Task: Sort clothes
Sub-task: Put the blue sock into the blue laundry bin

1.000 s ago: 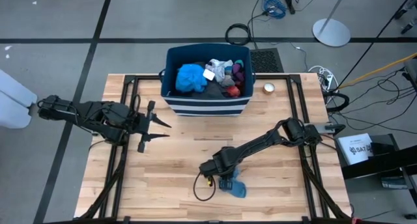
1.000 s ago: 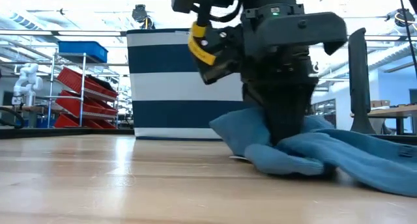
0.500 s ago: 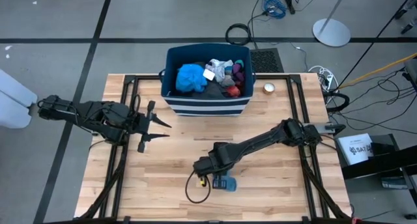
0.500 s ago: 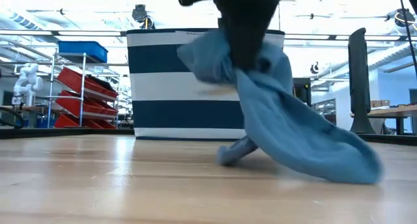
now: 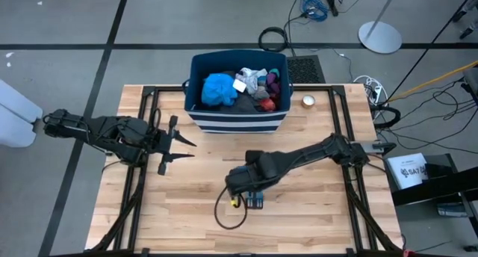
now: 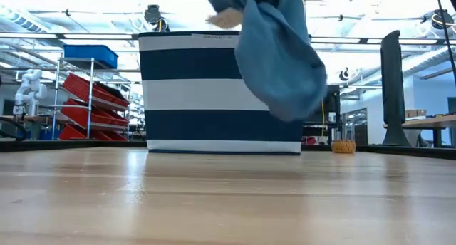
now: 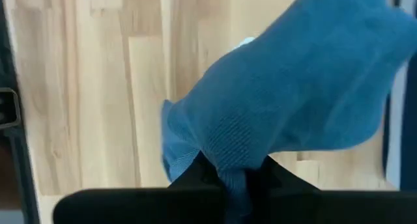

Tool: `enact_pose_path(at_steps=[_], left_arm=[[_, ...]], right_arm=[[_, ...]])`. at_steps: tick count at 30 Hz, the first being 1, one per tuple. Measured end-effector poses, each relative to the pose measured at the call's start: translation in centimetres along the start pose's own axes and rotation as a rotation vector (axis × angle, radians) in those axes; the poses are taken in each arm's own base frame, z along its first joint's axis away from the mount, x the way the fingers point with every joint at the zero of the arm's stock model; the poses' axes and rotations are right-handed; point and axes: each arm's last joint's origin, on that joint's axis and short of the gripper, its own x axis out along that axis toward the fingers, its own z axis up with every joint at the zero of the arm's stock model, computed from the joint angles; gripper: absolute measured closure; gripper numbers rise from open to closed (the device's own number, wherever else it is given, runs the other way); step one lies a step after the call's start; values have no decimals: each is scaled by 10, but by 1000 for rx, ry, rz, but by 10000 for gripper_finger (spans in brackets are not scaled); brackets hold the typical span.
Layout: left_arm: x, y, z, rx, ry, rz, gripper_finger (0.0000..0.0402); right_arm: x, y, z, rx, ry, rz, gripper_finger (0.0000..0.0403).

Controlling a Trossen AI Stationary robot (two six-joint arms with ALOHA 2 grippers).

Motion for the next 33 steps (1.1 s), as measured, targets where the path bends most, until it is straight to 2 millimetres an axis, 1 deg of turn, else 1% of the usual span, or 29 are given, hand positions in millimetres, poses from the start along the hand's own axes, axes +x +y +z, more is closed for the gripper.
enact_pose_path(at_steps=[6, 10, 21, 27, 31, 33], left_arm=[[0, 0, 0, 0, 2, 0, 246], [0, 0, 0, 0, 0, 0, 246], [0, 0, 0, 0, 1, 0, 246], [0, 0, 0, 0, 2, -1, 246], [0, 0, 0, 0, 1, -1, 246], [0, 0, 0, 0, 2, -1, 246]], right_arm=[[-35, -21, -5, 51, -87, -5, 394], [-61, -36, -11, 59, -171, -28, 394], [-139, -85, -29, 78, -499, -105, 394], [-166, -115, -34, 78, -630, -137, 394], [-177, -138, -36, 113, -684, -170, 394], [-178, -150, -36, 140, -697, -193, 394]])
